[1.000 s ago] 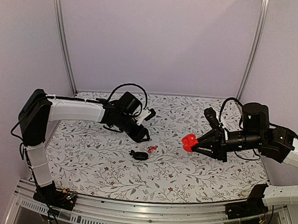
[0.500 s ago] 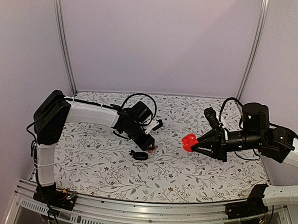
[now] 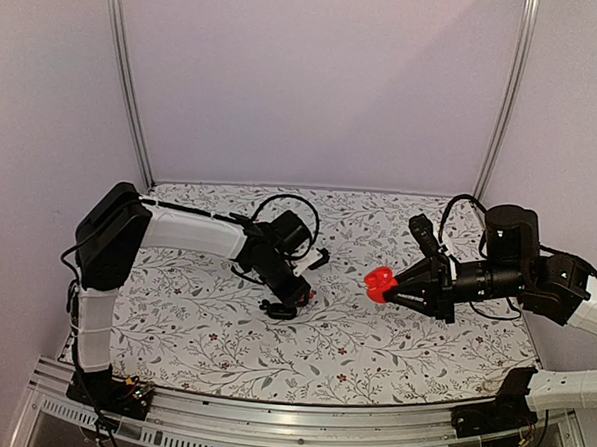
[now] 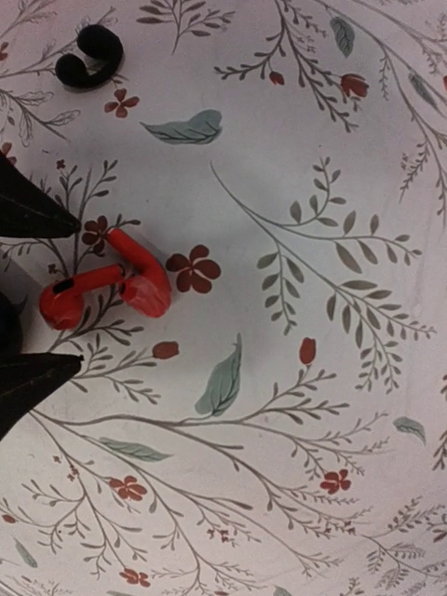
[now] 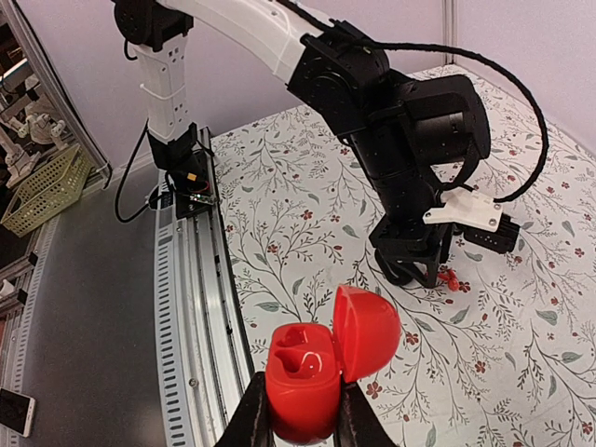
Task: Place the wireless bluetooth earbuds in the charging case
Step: Pick up the left earbud from the center of the board.
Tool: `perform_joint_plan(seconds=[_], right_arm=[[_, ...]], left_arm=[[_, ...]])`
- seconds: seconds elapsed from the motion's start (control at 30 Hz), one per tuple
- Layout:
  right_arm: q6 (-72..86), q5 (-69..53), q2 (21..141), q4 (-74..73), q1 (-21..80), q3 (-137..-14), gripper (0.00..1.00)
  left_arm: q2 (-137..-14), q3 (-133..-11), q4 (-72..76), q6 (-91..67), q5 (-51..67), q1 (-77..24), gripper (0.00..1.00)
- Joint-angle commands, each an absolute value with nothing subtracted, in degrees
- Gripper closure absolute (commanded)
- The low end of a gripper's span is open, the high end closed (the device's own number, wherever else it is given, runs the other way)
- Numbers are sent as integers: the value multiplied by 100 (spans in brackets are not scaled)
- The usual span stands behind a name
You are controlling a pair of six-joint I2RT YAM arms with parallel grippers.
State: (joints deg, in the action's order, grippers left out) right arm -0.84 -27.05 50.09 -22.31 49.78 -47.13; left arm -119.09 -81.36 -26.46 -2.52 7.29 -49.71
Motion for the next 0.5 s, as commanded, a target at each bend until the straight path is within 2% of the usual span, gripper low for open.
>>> perform_joint_plan(seconds=[0.0, 0.3, 0.47], right_arm=[[-51, -2632, 4974, -2227, 4993, -4685, 100], [-62, -2619, 4970, -2237, 5000, -4693, 100], [-62, -2619, 4958, -2244, 5001, -4693, 100]], left_arm=[[-12070, -8327, -2818, -167, 630, -5056, 60], [-12164, -8334, -2827, -89, 468, -5064, 69], [-12128, -8311, -2798, -10, 396, -5040, 77]])
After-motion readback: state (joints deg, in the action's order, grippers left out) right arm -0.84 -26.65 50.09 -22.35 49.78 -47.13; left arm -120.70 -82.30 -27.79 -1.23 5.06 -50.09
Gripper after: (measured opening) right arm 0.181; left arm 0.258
